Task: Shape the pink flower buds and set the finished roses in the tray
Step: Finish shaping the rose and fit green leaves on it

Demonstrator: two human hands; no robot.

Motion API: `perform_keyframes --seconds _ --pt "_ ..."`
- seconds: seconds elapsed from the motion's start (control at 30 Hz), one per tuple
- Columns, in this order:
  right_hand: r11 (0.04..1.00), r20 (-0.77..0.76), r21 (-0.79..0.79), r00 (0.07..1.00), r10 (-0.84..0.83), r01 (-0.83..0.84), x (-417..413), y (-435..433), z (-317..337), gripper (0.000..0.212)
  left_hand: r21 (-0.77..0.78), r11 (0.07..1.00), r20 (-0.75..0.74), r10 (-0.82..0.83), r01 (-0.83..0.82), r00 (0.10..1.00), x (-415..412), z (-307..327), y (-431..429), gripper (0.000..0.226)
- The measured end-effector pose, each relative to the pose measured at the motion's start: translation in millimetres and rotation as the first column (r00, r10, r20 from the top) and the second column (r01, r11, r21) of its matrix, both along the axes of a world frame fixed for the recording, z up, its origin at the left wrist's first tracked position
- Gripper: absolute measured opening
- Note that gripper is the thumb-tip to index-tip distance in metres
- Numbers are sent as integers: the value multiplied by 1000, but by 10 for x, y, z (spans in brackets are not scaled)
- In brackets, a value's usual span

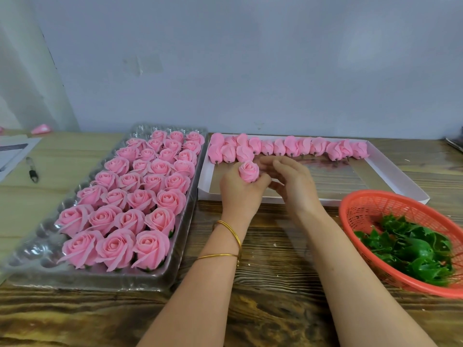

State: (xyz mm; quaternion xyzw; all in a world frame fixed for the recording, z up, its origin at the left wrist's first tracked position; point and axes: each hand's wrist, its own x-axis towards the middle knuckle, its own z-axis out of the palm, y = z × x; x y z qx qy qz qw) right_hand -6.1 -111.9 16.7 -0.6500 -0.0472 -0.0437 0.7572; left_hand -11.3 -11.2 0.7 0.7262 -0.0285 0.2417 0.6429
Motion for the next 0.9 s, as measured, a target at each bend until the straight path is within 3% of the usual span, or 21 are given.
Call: perform_keyframes --seconds 0.23,0.3,0.43,0.57,0.67,0.9 --pt "974 -50 6 973 226 -226 -8 -89 -17 43 -182 982 -48 -56 46 997 44 15 27 18" --pt "945 -27 0 945 326 -327 -30 -88 -29 37 -244 965 -48 -112 97 993 45 19 21 27" --pt "876 -7 90 879 476 -474 -41 -88 -60 33 -297 940 -66 -194 166 979 14 55 26 22" --pt "852 -12 181 865 502 -492 -30 -120 -71 21 -297 913 -49 -307 280 951 0 64 42 32" --pt "841 -28 231 861 508 -489 -5 -150 -105 26 -274 895 -22 -371 352 928 -23 77 51 19" --pt "856 -13 134 863 506 -500 -25 -162 -89 32 -212 906 -63 -387 366 920 -10 64 81 19"
